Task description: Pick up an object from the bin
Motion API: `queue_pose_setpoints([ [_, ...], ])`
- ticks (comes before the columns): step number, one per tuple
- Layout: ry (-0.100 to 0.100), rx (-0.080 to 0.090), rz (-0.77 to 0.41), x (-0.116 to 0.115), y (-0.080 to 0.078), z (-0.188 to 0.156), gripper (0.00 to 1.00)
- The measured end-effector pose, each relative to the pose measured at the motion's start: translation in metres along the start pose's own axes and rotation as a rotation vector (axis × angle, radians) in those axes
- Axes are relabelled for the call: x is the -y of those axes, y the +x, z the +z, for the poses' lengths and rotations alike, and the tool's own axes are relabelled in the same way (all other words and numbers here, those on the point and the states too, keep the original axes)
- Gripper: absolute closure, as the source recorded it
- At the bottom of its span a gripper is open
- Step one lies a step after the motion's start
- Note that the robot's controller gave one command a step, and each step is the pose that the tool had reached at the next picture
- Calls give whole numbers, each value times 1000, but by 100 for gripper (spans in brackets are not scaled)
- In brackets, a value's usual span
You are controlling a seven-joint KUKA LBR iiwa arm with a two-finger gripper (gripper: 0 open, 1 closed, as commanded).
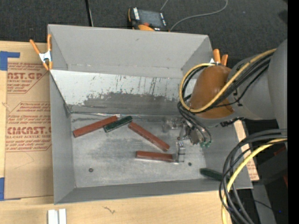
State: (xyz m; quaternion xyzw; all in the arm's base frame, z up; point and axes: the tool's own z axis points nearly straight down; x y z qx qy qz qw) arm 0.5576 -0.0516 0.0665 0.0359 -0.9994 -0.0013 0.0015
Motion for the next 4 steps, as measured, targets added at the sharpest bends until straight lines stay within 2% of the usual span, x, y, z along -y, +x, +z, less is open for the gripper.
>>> queue_pose_setpoints([
  [1, -1, 4, 97, -99, 6, -5, 0],
  [2, 2, 6, 103, -95, 6, -6, 100],
  [3, 2, 6, -519, -143, -21, -32, 100],
  [4, 6, 11, -540, -111, 10, -148, 100],
])
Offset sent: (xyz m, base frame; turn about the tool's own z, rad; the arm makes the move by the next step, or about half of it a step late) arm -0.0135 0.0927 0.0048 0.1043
